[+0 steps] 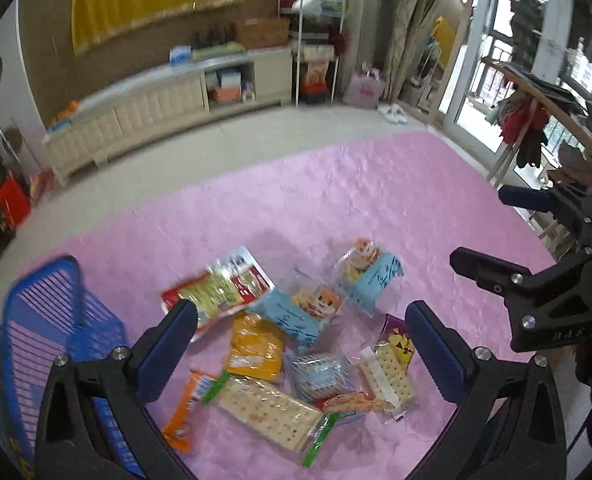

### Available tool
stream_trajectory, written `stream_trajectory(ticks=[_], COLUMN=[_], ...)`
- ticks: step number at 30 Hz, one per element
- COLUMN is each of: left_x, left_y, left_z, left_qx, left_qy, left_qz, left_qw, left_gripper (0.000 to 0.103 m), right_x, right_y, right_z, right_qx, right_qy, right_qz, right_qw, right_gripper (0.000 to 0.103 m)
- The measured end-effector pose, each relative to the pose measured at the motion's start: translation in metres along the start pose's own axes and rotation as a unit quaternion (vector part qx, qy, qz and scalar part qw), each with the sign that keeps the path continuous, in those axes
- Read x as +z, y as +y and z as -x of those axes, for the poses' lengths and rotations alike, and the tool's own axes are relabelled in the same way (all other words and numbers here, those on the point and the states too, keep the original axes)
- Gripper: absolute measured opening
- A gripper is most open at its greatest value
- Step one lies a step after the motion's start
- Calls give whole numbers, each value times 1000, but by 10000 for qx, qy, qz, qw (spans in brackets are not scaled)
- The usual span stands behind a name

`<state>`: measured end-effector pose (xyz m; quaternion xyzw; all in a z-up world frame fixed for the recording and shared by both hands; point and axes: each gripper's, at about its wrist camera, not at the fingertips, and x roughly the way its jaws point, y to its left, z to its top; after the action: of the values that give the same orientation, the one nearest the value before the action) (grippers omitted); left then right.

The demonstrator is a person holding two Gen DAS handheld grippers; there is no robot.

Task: Organize snacks
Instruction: 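Lower the left tool to the blue Dan Huang Su pastry bag and close it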

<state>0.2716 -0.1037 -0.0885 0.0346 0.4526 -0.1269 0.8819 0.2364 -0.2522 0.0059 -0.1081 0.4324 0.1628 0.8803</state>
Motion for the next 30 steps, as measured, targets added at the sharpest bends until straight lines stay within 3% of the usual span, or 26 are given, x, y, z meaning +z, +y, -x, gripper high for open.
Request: stream_trajectory(ticks=[9,17,29,30], left_x=[8,18,14,14], left_y=[3,9,13,13], left_z=[-71,-121,-171,-174], left_qx=[61,220,284,305], left_qy=[690,1266,1891,1933], left_qz=[177,532,896,880], left_qw=[9974,9903,9775,9767], left_gripper=[103,103,103,98], right_x=[-4,-10,-14,-14], right_y=[-18,-36,-46,-46], right_z=[-63,-104,-127,-128], right_qx=[37,-39,110,122], right_qy=[418,647,865,880], right_qz=[-63,-351,-498,-513], right_qw=[9991,9973,9949,9947], right_gripper=[103,103,102,102])
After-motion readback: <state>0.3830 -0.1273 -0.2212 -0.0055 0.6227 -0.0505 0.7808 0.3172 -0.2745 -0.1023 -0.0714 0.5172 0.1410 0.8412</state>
